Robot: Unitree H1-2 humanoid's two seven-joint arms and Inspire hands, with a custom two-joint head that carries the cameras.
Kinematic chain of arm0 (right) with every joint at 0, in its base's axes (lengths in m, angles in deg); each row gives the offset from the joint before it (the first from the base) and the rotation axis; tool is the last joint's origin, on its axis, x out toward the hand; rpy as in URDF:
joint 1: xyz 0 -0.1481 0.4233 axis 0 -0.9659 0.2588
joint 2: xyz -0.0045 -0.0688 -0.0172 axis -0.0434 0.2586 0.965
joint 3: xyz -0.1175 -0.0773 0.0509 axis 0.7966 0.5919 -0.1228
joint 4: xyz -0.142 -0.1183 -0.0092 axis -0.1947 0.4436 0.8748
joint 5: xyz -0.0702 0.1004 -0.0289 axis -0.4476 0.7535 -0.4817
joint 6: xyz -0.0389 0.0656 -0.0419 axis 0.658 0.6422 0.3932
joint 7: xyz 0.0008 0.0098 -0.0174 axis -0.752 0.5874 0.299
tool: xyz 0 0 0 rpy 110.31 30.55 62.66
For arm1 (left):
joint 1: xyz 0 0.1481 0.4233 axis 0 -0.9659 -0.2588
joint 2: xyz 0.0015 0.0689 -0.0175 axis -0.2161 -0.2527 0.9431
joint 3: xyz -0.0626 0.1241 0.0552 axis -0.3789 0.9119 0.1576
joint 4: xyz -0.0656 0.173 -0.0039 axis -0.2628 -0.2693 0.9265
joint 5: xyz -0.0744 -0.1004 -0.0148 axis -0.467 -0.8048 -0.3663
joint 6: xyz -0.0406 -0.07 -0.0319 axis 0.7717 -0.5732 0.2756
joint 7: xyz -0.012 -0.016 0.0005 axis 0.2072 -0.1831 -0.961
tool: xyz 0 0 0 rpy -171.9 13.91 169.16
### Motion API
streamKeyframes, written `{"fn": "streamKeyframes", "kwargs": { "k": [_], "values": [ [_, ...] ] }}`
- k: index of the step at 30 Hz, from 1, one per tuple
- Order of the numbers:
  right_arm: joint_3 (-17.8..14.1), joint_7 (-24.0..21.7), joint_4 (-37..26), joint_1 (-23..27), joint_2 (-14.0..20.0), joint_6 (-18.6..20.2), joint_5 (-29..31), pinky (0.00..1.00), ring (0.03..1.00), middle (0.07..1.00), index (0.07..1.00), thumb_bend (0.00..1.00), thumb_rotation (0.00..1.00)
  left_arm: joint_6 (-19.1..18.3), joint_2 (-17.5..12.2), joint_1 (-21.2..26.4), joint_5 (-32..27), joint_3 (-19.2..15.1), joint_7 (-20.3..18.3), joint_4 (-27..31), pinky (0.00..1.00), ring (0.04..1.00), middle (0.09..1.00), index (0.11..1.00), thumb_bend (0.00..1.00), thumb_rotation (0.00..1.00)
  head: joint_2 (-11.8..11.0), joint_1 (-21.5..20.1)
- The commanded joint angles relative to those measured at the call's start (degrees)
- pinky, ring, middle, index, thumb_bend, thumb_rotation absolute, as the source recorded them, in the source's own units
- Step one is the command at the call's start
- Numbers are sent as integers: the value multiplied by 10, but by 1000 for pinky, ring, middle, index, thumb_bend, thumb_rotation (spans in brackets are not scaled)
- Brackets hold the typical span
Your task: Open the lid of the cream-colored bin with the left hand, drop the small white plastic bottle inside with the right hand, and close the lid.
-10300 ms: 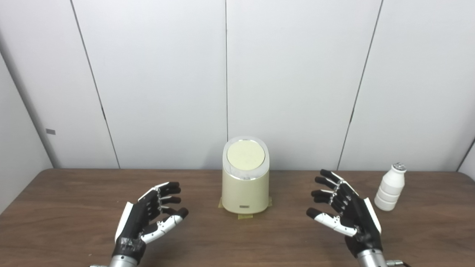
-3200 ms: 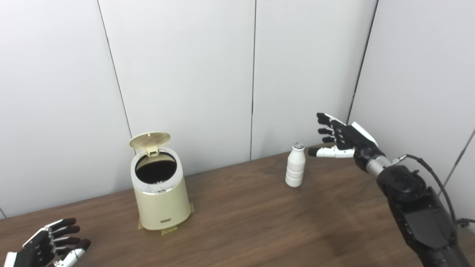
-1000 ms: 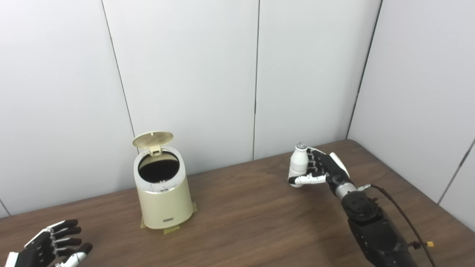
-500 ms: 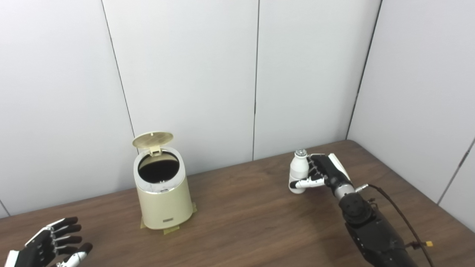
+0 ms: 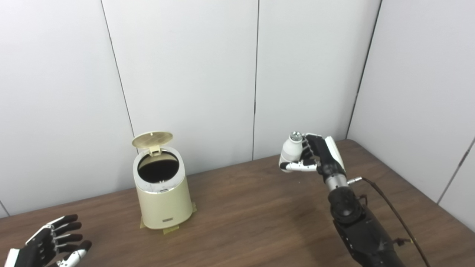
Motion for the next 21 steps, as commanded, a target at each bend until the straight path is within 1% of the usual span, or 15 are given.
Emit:
{"fn": "streamKeyframes", "kwargs": {
  "k": [1, 3, 4, 5, 6, 8, 11, 13, 14, 16, 18, 19, 20, 21],
  "values": [
    [8, -15, -50, 36, 1, 12, -8, 320, 371, 443, 509, 527, 0, 9, -1, 17, 3, 2, 6, 26, 624, 663, 730, 773, 548, 0, -1, 7],
    [20, -32, -86, 46, -6, 36, -13, 320, 372, 442, 510, 527, 0, 14, -1, 17, 11, 5, 8, 23, 641, 670, 734, 777, 543, 0, -2, 17],
    [22, -37, -95, 48, -7, 43, -15, 318, 369, 440, 512, 527, 0, 18, -1, 17, 15, 6, 10, 21, 630, 668, 734, 775, 544, 0, -2, 19],
    [28, -45, -112, 55, -11, 58, -18, 317, 368, 438, 512, 526, 0, 29, 0, 18, 19, 7, 12, 15, 623, 666, 734, 774, 544, 0, -3, 25],
    [34, -53, -125, 63, -16, 70, -23, 317, 369, 438, 513, 527, 0, 40, 1, 19, 20, 8, 13, 8, 591, 656, 732, 772, 546, 0, -4, 31],
    [45, -67, -144, 75, -22, 87, -34, 325, 381, 446, 510, 528, 0, 51, 4, 19, 20, 9, 13, 5, 570, 649, 729, 772, 552, 0, -5, 41],
    [61, -86, -158, 94, -31, 102, -41, 356, 412, 459, 498, 530, 0, 39, 9, 14, 18, 10, 11, 21, 605, 668, 742, 784, 548, 0, -6, 60],
    [69, -95, -158, 105, -36, 101, -42, 340, 397, 458, 498, 530, 0, 34, 13, 11, 18, 12, 11, 28, 645, 683, 748, 789, 554, 0, -7, 74],
    [75, -100, -155, 112, -39, 96, -43, 337, 395, 459, 498, 530, 0, 38, 15, 10, 19, 12, 11, 25, 659, 688, 751, 790, 556, 0, -7, 85],
    [86, -104, -148, 121, -41, 84, -51, 337, 393, 459, 500, 530, 0, 41, 19, 9, 20, 14, 12, 20, 661, 684, 748, 786, 584, 0, -7, 102],
    [96, -109, -146, 132, -54, 91, -54, 351, 404, 464, 494, 531, 0, 38, 22, 7, 27, 15, 16, 18, 664, 680, 742, 782, 607, 0, -7, 117],
    [98, -111, -146, 135, -59, 93, -52, 355, 408, 469, 488, 531, 0, 37, 24, 7, 30, 16, 17, 17, 668, 677, 737, 777, 619, 0, -7, 117],
    [102, -115, -140, 139, -65, 84, -48, 357, 410, 472, 485, 532, 0, 41, 25, 6, 32, 17, 18, 13, 671, 675, 735, 774, 626, 0, -8, 133],
    [107, -117, -134, 143, -69, 76, -49, 346, 398, 464, 489, 532, 0, 43, 26, 6, 34, 18, 18, 11, 678, 676, 736, 772, 636, 0, -8, 140]
  ]
}}
